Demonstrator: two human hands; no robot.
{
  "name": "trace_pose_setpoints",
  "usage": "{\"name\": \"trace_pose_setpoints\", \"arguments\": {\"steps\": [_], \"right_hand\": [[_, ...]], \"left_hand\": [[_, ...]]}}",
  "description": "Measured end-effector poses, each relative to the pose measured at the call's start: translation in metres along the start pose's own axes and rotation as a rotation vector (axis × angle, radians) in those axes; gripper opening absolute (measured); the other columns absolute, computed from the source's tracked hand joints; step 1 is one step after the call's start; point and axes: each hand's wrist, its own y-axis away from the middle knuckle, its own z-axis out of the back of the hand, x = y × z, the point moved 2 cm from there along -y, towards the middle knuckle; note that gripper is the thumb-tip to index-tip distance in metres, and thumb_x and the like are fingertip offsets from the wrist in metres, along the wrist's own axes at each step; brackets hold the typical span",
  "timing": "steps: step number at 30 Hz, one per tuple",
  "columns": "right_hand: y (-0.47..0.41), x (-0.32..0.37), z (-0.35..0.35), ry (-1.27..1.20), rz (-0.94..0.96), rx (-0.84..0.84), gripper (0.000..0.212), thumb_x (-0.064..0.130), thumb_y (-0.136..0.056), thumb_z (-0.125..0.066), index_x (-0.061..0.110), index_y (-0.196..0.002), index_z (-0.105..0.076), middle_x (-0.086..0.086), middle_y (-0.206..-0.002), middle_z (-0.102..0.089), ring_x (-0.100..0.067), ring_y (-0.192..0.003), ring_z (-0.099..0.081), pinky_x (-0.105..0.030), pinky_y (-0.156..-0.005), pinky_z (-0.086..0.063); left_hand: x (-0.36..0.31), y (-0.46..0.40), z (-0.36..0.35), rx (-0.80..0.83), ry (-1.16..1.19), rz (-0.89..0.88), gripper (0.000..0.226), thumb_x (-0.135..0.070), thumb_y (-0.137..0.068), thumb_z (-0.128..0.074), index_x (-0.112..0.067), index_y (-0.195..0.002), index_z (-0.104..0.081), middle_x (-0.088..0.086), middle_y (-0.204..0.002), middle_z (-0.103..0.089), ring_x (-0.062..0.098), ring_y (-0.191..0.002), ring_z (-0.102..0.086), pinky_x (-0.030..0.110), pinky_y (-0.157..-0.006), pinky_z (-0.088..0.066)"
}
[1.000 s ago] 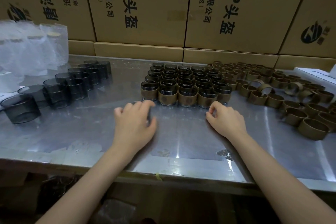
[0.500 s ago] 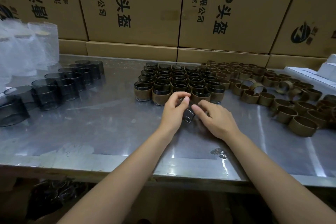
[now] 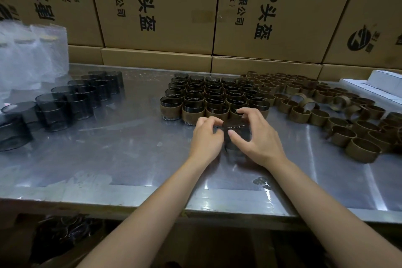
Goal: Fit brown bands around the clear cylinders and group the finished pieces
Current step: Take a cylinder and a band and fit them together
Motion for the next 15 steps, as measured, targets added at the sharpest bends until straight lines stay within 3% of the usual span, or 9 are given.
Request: {"name": "trace_pose_setpoints", "arguments": {"steps": [5,8,10,12,15], "right_hand": [[-0.001,-0.004,-0.006,0.014,-0.002,0.101,0.053,0.05,-0.084,-0.059,0.025,-0.128,-0.043,0.011,-0.117,-0.042,-0.01,-0.1,-0.052,-0.032,-0.076,-0.043],[-0.002,-0.003,-0.003,-0.044,-0.029,0.089,0.061,0.064,-0.08,-0.046,0.027,-0.128,-0.043,0.011,-0.117,-0.043,-0.002,-0.099,-0.046,-0.028,-0.074,-0.041],[-0.005,-0.007,0.002,-0.164,-0.094,-0.074,0.059,0.065,-0.08,-0.04,0.024,-0.121,-0.05,0.009,-0.108,-0.046,-0.002,-0.094,-0.047,-0.019,-0.07,-0.037],[-0.009,-0.021,0.009,-0.179,-0.248,-0.289,0.042,0.052,-0.088,-0.046,0.019,-0.112,-0.055,0.005,-0.105,-0.049,-0.011,-0.097,-0.051,-0.019,-0.071,-0.035],[-0.015,-0.053,0.015,0.153,-0.518,-0.359,0.031,0.028,-0.092,-0.053,0.011,-0.116,-0.057,-0.011,-0.122,-0.049,-0.029,-0.119,-0.041,-0.034,-0.089,-0.035]], "left_hand": [[0.0,-0.001,0.0,0.011,-0.014,0.002,0.029,-0.001,-0.09,-0.045,-0.013,-0.11,-0.063,-0.004,-0.105,-0.046,0.014,-0.103,-0.052,0.02,-0.089,-0.038],[0.001,-0.002,0.002,0.002,0.004,0.015,0.032,0.002,-0.089,-0.043,-0.015,-0.107,-0.064,-0.002,-0.106,-0.049,0.011,-0.099,-0.051,0.02,-0.089,-0.038],[0.002,-0.004,0.004,-0.009,0.027,0.025,0.034,0.004,-0.088,-0.041,-0.016,-0.103,-0.064,0.002,-0.112,-0.054,0.01,-0.099,-0.052,0.019,-0.089,-0.038],[0.004,-0.007,0.007,-0.014,0.047,0.052,0.034,0.004,-0.089,-0.04,-0.019,-0.098,-0.063,0.004,-0.116,-0.059,0.011,-0.101,-0.055,0.019,-0.087,-0.04],[0.009,-0.012,0.009,-0.011,0.025,0.087,0.033,-0.001,-0.091,-0.04,-0.023,-0.088,-0.064,-0.001,-0.105,-0.066,0.007,-0.089,-0.058,0.016,-0.073,-0.044]]}}
